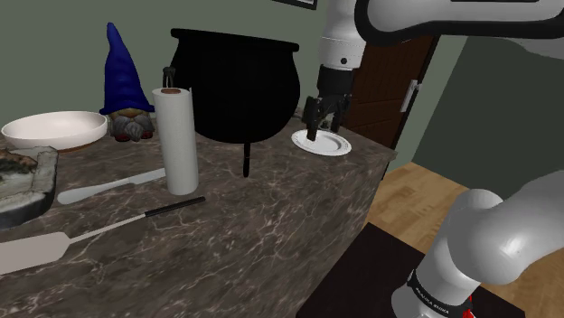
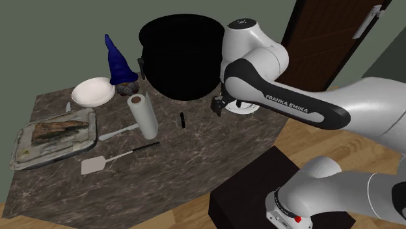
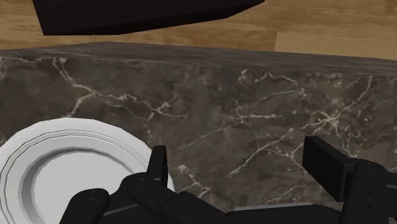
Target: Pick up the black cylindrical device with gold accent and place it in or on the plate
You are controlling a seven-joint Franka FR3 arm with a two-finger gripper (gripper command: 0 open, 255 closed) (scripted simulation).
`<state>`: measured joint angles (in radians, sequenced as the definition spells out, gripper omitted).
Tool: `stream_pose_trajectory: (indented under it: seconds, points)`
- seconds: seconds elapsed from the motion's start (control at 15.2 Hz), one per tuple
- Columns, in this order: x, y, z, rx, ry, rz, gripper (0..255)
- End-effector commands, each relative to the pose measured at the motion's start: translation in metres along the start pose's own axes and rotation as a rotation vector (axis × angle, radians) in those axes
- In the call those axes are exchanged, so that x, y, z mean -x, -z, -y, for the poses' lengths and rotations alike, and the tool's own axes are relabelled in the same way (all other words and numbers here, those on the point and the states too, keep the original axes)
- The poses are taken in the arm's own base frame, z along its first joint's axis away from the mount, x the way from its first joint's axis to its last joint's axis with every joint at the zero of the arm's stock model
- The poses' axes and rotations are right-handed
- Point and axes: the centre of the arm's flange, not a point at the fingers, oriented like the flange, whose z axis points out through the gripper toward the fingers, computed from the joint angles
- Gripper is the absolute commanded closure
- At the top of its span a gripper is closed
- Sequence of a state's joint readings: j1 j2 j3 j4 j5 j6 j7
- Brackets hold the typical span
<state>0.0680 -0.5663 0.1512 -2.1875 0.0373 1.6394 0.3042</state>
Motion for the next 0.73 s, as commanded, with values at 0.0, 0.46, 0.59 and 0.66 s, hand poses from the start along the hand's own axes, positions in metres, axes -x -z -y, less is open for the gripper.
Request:
stream_pose_trajectory:
  seconds: [0.0,0.46,0.59,0.66]
  points:
    - [-0.013,-0.002,0.023,-0.008,0.000,0.005,0]
    - [-0.058,-0.002,0.101,-0.031,0.000,0.017,0]
    - [-0.070,-0.001,0.124,-0.037,0.001,0.020,0]
    - [-0.077,-0.001,0.135,-0.040,0.001,0.022,0]
